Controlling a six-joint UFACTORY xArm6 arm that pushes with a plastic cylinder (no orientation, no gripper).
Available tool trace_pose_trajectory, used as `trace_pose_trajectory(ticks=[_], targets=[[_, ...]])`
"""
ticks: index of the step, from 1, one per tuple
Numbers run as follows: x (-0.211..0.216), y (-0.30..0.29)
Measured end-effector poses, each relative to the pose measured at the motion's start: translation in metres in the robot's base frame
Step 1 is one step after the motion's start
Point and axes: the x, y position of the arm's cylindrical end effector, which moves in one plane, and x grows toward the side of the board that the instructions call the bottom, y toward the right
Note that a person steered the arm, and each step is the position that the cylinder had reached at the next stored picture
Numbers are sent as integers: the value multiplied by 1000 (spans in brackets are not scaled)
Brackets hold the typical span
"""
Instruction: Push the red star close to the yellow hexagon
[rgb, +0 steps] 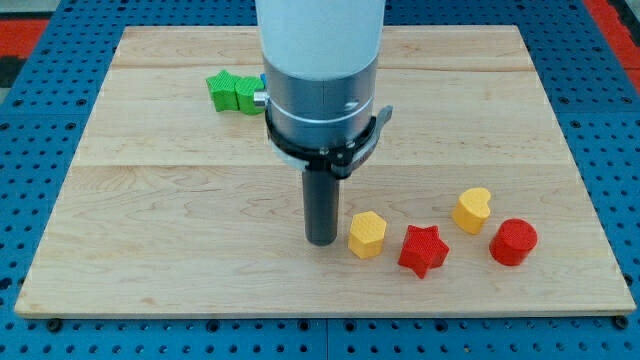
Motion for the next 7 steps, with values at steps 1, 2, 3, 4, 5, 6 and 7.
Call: trace_pose_trajectory(ticks=[1,2,3,4,5,6,7], targets=[[24,41],[27,54],[37,50],[70,54],[67,128],[49,137],[30,137]])
